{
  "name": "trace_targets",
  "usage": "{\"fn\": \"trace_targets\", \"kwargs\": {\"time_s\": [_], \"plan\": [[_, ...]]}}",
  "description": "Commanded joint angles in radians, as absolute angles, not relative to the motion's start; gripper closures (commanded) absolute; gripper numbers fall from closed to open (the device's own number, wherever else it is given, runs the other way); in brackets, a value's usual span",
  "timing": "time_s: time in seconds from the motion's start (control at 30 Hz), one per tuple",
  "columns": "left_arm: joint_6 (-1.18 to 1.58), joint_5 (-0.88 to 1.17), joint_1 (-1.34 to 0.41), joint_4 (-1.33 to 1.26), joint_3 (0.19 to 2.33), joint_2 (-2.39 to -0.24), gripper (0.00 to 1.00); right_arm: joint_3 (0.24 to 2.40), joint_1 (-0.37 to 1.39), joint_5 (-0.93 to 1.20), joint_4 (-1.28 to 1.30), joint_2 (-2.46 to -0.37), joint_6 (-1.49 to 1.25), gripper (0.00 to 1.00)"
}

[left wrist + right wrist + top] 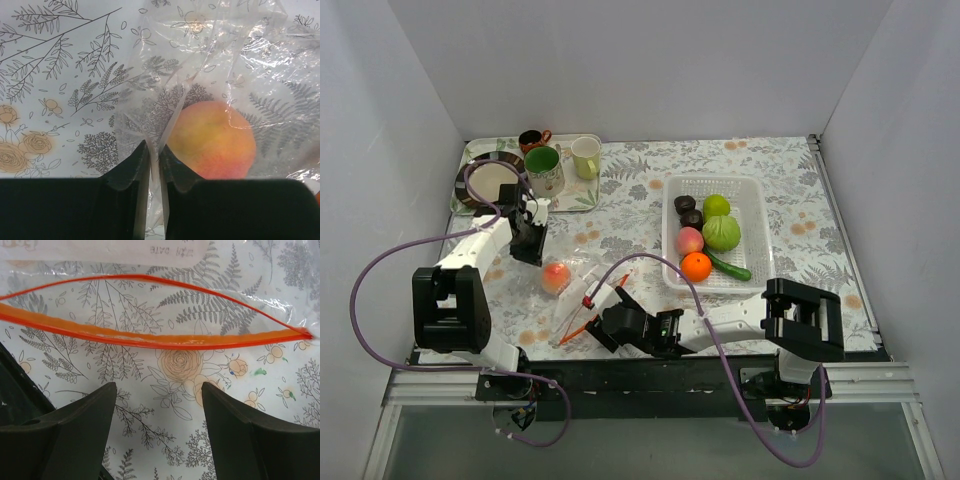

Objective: Open the zip-top bag and remove the fake food

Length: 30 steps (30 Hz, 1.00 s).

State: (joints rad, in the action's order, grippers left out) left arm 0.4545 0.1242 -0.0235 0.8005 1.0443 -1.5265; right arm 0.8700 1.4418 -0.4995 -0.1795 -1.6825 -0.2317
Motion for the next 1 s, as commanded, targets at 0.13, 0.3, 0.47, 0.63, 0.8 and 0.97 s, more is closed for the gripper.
{"fn": "trace_targets", "kwargs": {"time_s": [0.13, 0.3, 0.47, 0.63, 0.8, 0.97], "plan": [[0.471, 0.192, -0.025, 0.781, 0.977, -1.513, 0.92, 0.985, 1.434, -0.522, -0.282, -1.73, -0.207, 0.23], [0.463, 0.192, -0.025, 0.775, 0.937, -1.496, 0.94, 1.0, 1.433, -0.483, -0.293, -1.73, -0.19, 0.23], [0.465, 0.195, -0.025, 0.775, 0.934, -1.493, 0.94, 1.009, 1.431, -0.472, -0.282, -1.759, -0.192, 0.23], [0.456, 0.181, -0.023, 0.77, 0.931, -1.494, 0.95, 0.988, 1.43, -0.472, -0.282, -1.77, -0.206, 0.26], [0.445, 0.16, -0.025, 0.756, 0.927, -1.5, 0.95, 0.946, 1.422, -0.479, -0.314, -1.767, -0.201, 0.27], [0.463, 0.186, -0.026, 0.772, 0.946, -1.522, 0.95, 0.977, 1.407, -0.479, -0.368, -1.813, -0.155, 0.26]]}}
